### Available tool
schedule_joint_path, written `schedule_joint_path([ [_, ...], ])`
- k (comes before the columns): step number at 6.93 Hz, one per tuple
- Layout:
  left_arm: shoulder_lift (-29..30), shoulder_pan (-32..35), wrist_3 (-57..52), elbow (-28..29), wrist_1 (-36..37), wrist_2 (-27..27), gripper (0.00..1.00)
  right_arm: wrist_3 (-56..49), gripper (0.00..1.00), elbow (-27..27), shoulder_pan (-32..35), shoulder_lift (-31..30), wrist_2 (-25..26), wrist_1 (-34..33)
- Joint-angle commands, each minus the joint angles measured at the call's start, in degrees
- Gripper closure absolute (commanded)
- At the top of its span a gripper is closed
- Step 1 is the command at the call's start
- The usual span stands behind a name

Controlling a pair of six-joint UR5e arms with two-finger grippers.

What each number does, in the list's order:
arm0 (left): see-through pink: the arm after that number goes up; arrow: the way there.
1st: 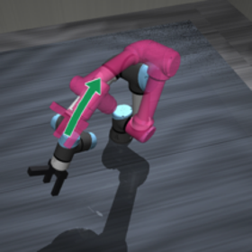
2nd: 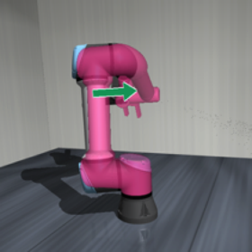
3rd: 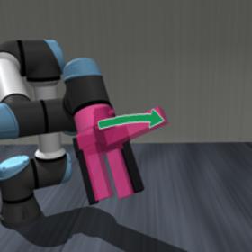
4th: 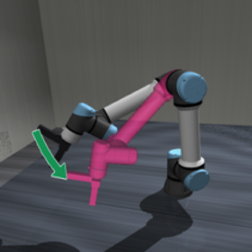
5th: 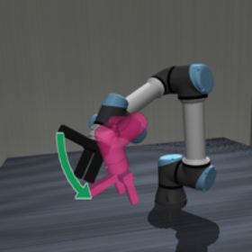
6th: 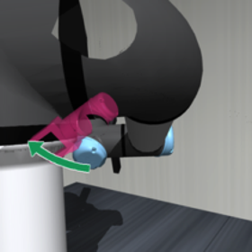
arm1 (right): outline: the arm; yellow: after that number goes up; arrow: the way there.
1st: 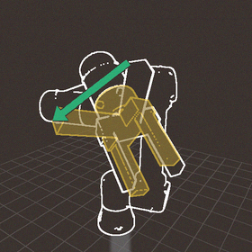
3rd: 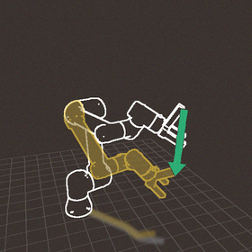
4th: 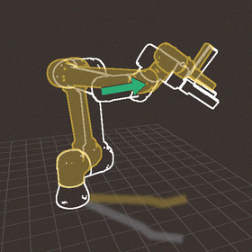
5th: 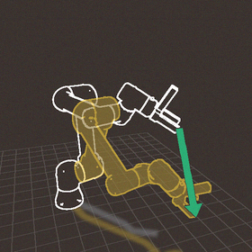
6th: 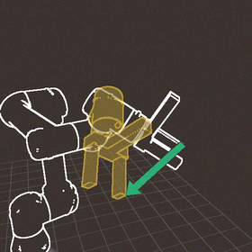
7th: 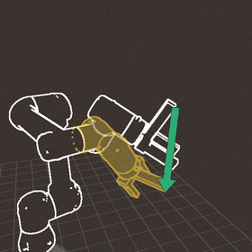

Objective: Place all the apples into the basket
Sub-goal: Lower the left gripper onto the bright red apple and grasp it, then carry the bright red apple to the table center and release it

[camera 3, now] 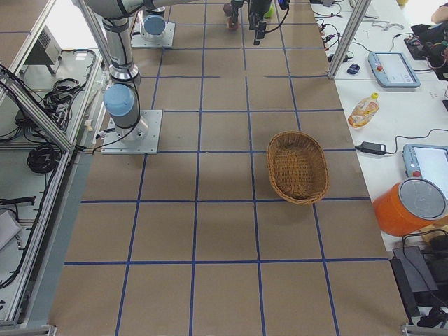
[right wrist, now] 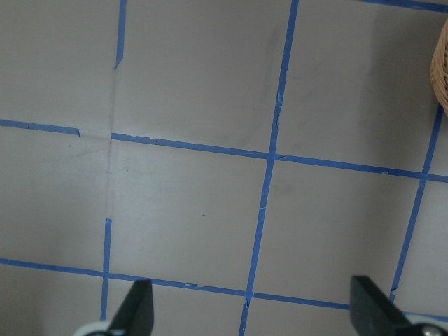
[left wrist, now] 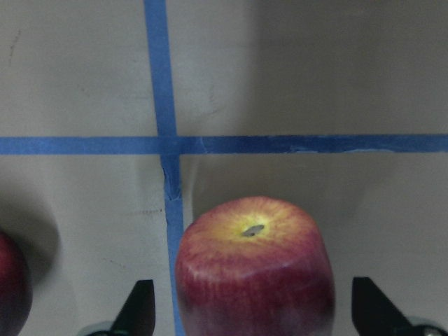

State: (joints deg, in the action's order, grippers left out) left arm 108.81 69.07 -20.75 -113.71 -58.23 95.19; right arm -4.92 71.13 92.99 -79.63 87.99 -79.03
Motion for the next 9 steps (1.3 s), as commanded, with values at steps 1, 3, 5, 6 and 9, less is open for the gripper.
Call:
schedule_joint_path([
  [1,-1.93,0.01,-0.52,-0.11,1.46,-3.48,0.83,0.00,0.00,0.06,0.00,0.09,-0.01,0.02],
  [3,-7.37,3.51,10.38,7.06,-10.33,-14.26,1.00,0.00,0.00,0.32,0.00,0.09,-0.01,-1.81],
  [5,-6.43,19.61,25.23,10.42,-10.77,-11.38,1.00,0.00,0.00,0.33,0.00,0.18,-0.01,-2.09],
  [6,-5.38,27.44,33.50,11.83,-8.93,-11.16,1.00,0.00,0.00,0.33,-0.09,0.53,0.08,-2.09],
  [9,3.14,40.49,51.55,11.85,3.34,-15.08,1.00,-0.79,0.00,0.68,-0.53,0.44,1.04,-1.30],
])
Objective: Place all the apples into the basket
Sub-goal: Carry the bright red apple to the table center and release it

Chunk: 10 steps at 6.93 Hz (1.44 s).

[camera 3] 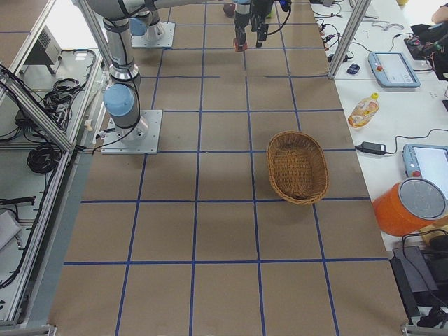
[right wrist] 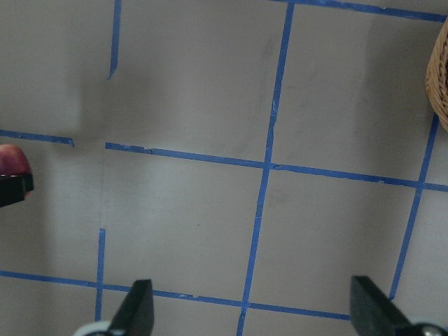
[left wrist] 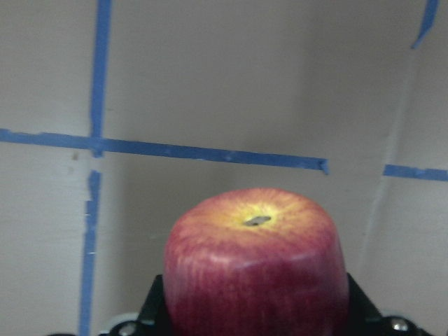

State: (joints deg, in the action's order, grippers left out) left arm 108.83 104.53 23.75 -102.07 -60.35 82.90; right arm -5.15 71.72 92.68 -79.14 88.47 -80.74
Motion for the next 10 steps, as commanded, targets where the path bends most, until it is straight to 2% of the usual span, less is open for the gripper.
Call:
schedule_joint_path([
  [1,4.80,6.89,12.32,0.38,9.77,-3.35,1.00,-0.56,0.00,0.18,-0.13,0.04,-0.05,-0.03],
  [2,6.56,7.61,16.20,0.12,10.16,-3.27,0.65,-0.56,0.00,0.18,-0.13,0.21,-0.40,-0.21],
  [3,7.53,7.61,18.33,0.12,10.51,-3.18,0.41,-0.56,0.00,0.18,-0.13,0.30,-0.32,0.05],
  [4,8.41,7.35,18.61,0.55,11.91,-3.18,0.27,-0.39,0.00,0.18,-0.22,0.30,-0.23,0.05],
  [5,9.20,7.44,18.61,-0.14,17.32,-3.53,0.30,0.13,0.00,0.18,-0.31,0.39,-0.49,-0.99],
  [6,8.95,7.61,19.66,0.55,17.55,-7.01,0.00,0.23,0.00,0.52,-0.22,0.57,-0.84,-1.26],
  [8,6.86,6.30,19.23,0.64,17.29,-8.89,0.00,8.54,0.00,4.81,0.48,1.62,-1.73,-3.28],
  [9,5.88,3.86,18.53,0.12,16.76,-8.98,0.00,5.79,0.00,6.92,0.57,1.71,-1.55,-5.03],
  [10,5.78,-0.25,11.30,-0.14,16.58,-8.89,0.00,3.59,0.00,9.64,1.09,1.80,-1.55,-6.87],
])
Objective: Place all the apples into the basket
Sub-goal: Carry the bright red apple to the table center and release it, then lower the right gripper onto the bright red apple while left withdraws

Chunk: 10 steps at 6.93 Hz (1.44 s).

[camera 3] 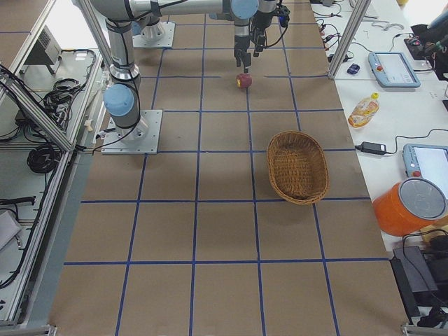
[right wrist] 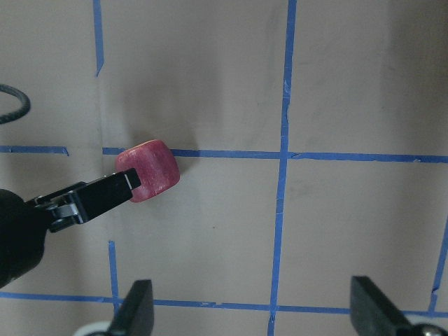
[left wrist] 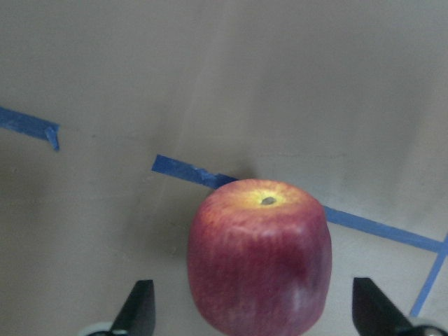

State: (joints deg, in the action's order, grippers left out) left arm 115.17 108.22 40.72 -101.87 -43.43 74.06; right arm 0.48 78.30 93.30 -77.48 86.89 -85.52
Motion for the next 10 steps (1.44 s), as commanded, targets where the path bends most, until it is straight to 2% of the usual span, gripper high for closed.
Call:
schedule_joint_path([
  [1,-1.60,-8.42,-11.83,-0.26,-3.03,-0.06,0.00,-2.41,0.00,6.82,1.35,0.66,-0.14,-7.24],
  [2,-3.53,-12.03,-18.68,-0.17,-6.11,0.11,0.00,-2.42,0.00,11.12,4.84,2.32,0.03,-15.73],
  [3,-5.03,-16.16,-25.88,-0.34,-8.40,3.16,0.00,-2.33,0.00,15.00,8.53,5.03,0.03,-25.65],
  [4,-6.52,-20.90,-35.61,-0.52,-11.90,3.71,0.00,-2.07,0.00,18.25,11.18,6.97,0.47,-32.62],
  [5,-7.93,-26.25,-44.93,0.18,-14.55,7.46,0.00,-2.24,0.00,21.07,12.33,6.99,0.04,-35.22],
  [7,-9.17,-36.54,-62.61,-0.60,-15.89,22.79,0.00,-5.12,0.00,26.08,12.78,8.30,0.12,-42.50],
  [8,-8.13,-41.11,-65.65,-0.61,-15.98,24.53,0.00,-5.31,0.00,28.37,13.74,8.92,-0.05,-46.71],
  [10,-7.33,-47.46,-80.57,-0.69,-12.75,24.55,0.00,-5.49,0.00,29.71,14.02,13.82,0.03,-56.11],
])
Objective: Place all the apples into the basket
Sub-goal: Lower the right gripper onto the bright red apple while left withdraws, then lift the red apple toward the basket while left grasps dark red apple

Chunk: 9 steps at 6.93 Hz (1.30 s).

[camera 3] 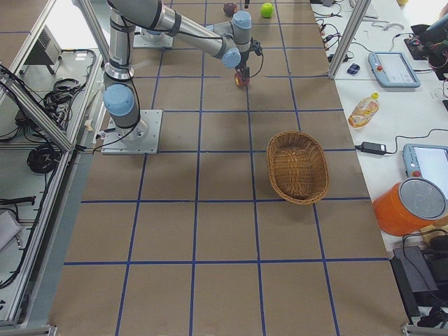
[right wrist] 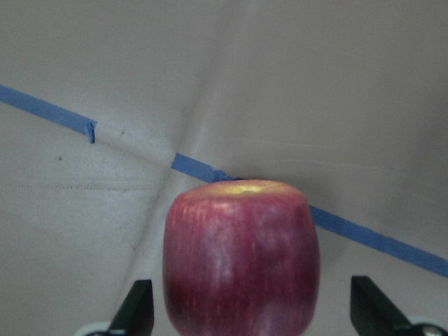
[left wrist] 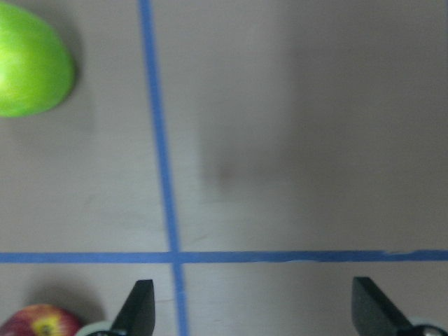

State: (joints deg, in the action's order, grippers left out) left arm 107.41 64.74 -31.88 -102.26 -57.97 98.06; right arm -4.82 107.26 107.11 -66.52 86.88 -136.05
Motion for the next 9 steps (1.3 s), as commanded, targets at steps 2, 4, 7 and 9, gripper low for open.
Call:
schedule_joint_path([
  [2,2.10,-10.67,-9.07,-2.94,0.67,0.02,0.00,-0.10,0.74,0.49,0.12,3.42,0.57,-7.48],
  [4,3.24,-11.47,-23.18,-3.39,0.93,-1.64,0.00,-0.10,0.91,-1.34,-1.80,1.41,0.22,-5.21],
  [7,2.46,-10.26,-23.14,-1.12,-7.11,-6.03,0.00,-8.03,0.84,-14.76,-19.60,-2.22,-0.04,14.64],
  [9,2.98,-10.95,-23.05,-2.50,-7.60,-6.31,0.00,-20.43,0.86,-23.63,-29.81,2.41,0.66,18.34],
])
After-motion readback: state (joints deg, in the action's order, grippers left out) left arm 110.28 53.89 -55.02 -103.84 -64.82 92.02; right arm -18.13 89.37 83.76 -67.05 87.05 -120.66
